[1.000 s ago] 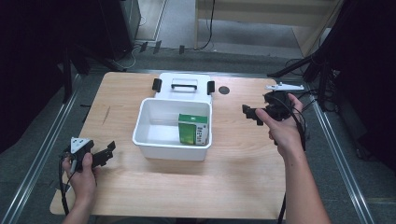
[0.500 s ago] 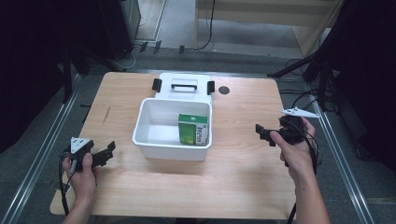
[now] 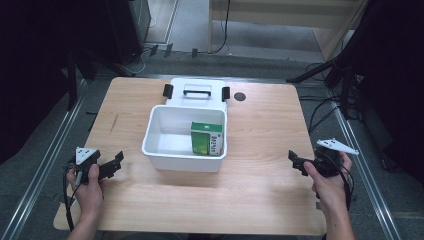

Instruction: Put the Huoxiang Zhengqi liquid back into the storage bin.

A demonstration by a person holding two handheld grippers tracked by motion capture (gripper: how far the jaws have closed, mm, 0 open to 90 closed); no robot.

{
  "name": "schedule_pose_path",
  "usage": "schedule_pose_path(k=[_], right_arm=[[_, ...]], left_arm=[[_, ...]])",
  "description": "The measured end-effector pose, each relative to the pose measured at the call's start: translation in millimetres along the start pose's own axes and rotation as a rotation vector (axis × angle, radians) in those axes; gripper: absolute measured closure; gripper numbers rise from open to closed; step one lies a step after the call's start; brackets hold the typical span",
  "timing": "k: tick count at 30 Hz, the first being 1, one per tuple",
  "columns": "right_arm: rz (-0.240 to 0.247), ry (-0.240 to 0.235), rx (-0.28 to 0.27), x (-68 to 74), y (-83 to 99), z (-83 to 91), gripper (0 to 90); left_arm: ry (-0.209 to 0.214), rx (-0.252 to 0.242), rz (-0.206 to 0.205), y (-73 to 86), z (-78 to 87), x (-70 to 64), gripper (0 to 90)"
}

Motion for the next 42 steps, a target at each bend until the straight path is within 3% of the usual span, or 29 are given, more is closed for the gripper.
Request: schedule_pose_path(k=[10,14,23,30,37,42], right_arm=[[-0.063,0.065,0.001,-30.7,49.6,10.7,0.0],[-0.076,0.077,-0.027,-38.9,65.8,18.1,0.0],[-0.071,0.123,-0.076,-46.2,94.8,33.6,0.0],[-0.105,0.138,-0.117,-48.8,112.8,39.8,0.0],[-0.098,0.148,-0.165,-45.0,117.2,45.1,0.0],[-0.117,0.167,-0.144,-45.0,118.5,45.0,0.0]], left_arm=[[-0.003,-0.001,-0.005,0.0,0.3,-0.1,14.7],[-0.001,-0.002,-0.004,0.1,0.5,-0.1,14.6],[-0.005,-0.007,0.000,0.4,0.6,-0.6,14.7],[-0.003,-0.007,0.003,0.4,0.8,-0.4,14.7],[-0.002,-0.007,0.006,0.0,0.0,0.2,14.7],[-0.006,-0.005,0.001,-0.4,-1.1,-0.5,14.7]])
Point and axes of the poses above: each handheld gripper's, and its own axes: z roughly backward along the jaws, y roughly out of its underside, x roughly to its left, the point moved 1 cm from there along -z, roughly forward along the jaws
